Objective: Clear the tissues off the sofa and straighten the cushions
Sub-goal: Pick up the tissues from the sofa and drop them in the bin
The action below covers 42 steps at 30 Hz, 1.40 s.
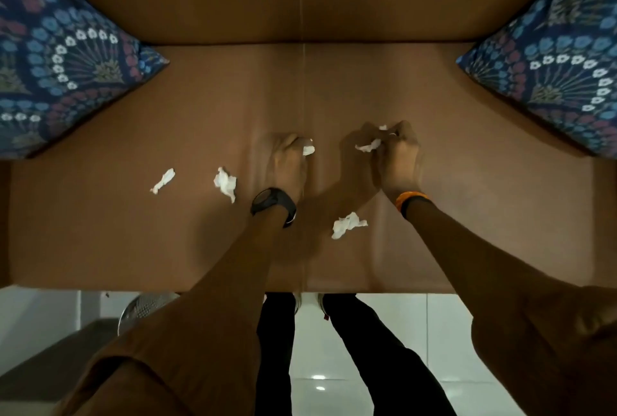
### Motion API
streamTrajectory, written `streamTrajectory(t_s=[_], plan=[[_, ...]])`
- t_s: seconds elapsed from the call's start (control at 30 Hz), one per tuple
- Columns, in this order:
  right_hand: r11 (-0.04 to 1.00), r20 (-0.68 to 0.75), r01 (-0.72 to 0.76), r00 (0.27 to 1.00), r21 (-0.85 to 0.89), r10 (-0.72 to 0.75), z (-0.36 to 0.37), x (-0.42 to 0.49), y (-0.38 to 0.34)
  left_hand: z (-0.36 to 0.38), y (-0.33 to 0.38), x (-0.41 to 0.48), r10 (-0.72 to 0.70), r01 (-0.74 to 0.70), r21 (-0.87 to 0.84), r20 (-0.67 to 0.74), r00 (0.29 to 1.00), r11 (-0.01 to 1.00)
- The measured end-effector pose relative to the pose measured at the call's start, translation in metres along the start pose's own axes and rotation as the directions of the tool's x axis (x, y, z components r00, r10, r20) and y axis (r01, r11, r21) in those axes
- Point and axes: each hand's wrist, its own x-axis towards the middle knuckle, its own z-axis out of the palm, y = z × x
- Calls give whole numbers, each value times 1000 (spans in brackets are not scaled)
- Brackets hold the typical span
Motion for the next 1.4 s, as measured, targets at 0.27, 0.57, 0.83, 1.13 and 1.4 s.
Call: streamTrajectory(t_s=[0.27, 0.57, 0.83, 1.13, 1.4], plan=[[949, 210, 298, 926, 104, -313, 60, -141, -101, -40, -60, -108, -152, 122, -132, -255, 955, 984], [830, 394, 500, 731, 247, -557, 206, -332, -167, -75, -247, -285, -484, 398, -294, -338, 807, 869], [792, 614, 601, 588, 104, -527, 335, -396, -173, -38, -375, -337, -641, 585, -354, -58, 765, 730], [814, 588, 571, 624, 106, -514, 351, -405, -175, -24, -392, -346, -624, 601, -228, -41, 780, 766], [757, -41, 652, 758, 44, -651, 231, -341, -168, -74, -311, -288, -165, 129, -111, -451, 877, 985]])
